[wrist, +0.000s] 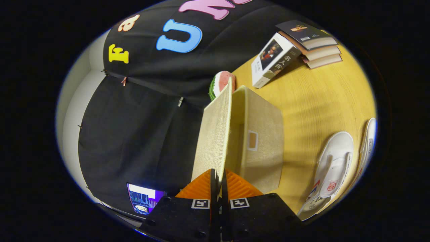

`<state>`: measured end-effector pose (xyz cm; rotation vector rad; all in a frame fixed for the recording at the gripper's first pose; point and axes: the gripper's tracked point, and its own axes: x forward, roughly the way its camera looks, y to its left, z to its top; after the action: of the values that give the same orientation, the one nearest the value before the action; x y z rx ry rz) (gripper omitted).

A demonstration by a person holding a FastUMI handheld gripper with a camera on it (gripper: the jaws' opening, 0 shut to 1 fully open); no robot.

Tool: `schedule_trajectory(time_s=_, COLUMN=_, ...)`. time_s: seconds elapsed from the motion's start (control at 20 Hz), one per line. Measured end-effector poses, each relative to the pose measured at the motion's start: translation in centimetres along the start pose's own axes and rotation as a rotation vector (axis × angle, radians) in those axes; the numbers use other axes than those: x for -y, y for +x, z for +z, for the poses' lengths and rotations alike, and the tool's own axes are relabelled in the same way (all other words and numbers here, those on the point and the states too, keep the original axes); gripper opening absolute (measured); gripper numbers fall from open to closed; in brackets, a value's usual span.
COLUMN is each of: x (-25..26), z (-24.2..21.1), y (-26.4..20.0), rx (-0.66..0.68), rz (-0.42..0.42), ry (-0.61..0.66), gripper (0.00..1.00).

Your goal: Open the storage box then place both shoes into the box .Put the left shoe in first, then the right shoe, with the right side of both shoes facing outward in a uniform manner.

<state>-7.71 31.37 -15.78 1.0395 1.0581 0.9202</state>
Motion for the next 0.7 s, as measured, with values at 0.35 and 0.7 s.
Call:
schedule_trajectory(time_s=0.35, x=-10.1, z=1.2, y=2.2, rx=0.027, rz=0.126, ry=-0.086, gripper=0.11)
schedule_trajectory(time_s=0.7, x=-16.1, z=-0.6, y=8.3, rx=-0.031, rz=0.182, ry=-0.137, gripper=0.11)
